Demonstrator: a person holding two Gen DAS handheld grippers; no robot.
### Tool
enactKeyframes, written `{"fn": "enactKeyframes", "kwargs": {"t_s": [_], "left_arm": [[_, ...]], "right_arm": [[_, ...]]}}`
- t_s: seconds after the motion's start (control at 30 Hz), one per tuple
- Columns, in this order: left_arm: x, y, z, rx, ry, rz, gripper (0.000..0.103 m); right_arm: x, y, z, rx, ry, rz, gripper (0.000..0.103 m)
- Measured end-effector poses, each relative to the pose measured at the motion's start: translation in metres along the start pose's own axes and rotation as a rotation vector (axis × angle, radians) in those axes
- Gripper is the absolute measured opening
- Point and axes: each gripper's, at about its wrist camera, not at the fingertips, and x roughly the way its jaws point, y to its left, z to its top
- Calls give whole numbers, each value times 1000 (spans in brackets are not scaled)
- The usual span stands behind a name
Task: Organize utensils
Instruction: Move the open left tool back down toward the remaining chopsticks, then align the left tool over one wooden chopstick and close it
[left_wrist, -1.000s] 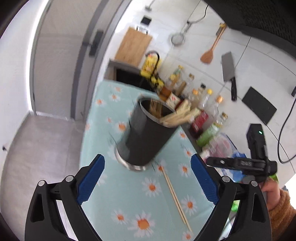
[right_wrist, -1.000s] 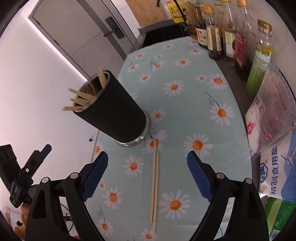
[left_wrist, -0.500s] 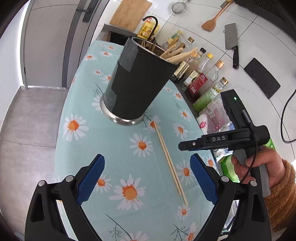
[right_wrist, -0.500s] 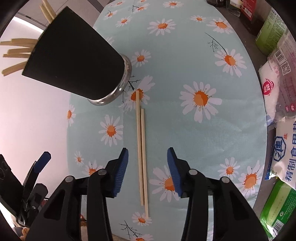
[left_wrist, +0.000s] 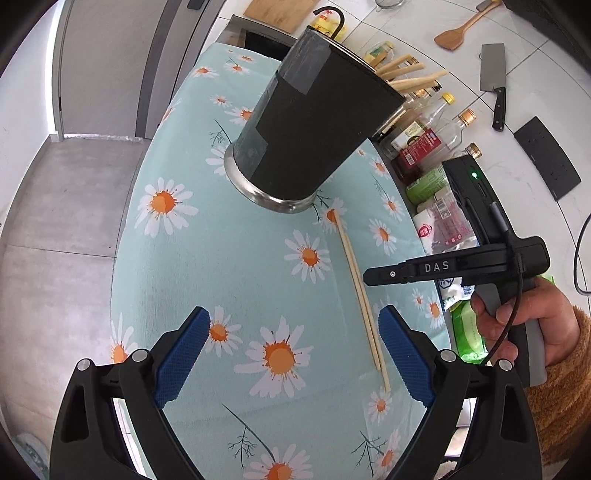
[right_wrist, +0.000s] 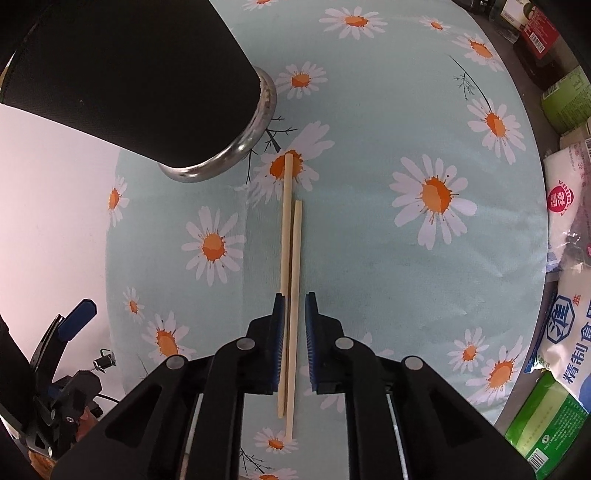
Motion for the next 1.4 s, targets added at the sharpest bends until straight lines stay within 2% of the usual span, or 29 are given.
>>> {"fn": "enactKeyframes", "kwargs": {"t_s": [0.2,0.27,0.4,0.6,0.7,0.83,0.93,1.03,1.2,1.27,1.33,1.4], "left_arm": [[3,1,-1,4,19,7,90],[4,3,-1,-3,22,3,90],[7,1,0,3,33,1,90],[13,0,7,1,27,14,90],[16,2,13,-17,33,28,90],[20,-4,22,-11,58,70,90],[29,-15,29,1,108,69,90],[40,-29,33,19,147,81,90],[63,-53,41,3,207,123,89],[74,-63,44,9,237,157,84],[87,-70,46,6,274,205,72],[99,-76,49,3,305,214,61]], "right_arm": [[17,7,6,-2,11,-24,11],[19,9,7,-9,8,-46,6],[21,14,10,-4,17,-58,6],[22,29,9,-28,2,-145,6],[23,31,11,-37,20,-144,6],[18,18,13,-37,42,-104,6],[16,-1,12,5,52,-17,6],[5,-19,9,25,33,27,6],[-11,-42,-2,44,19,138,6],[-19,-49,-6,41,-1,162,6],[-29,-56,-10,40,-25,192,6],[-40,-63,-13,17,-70,196,6]]}}
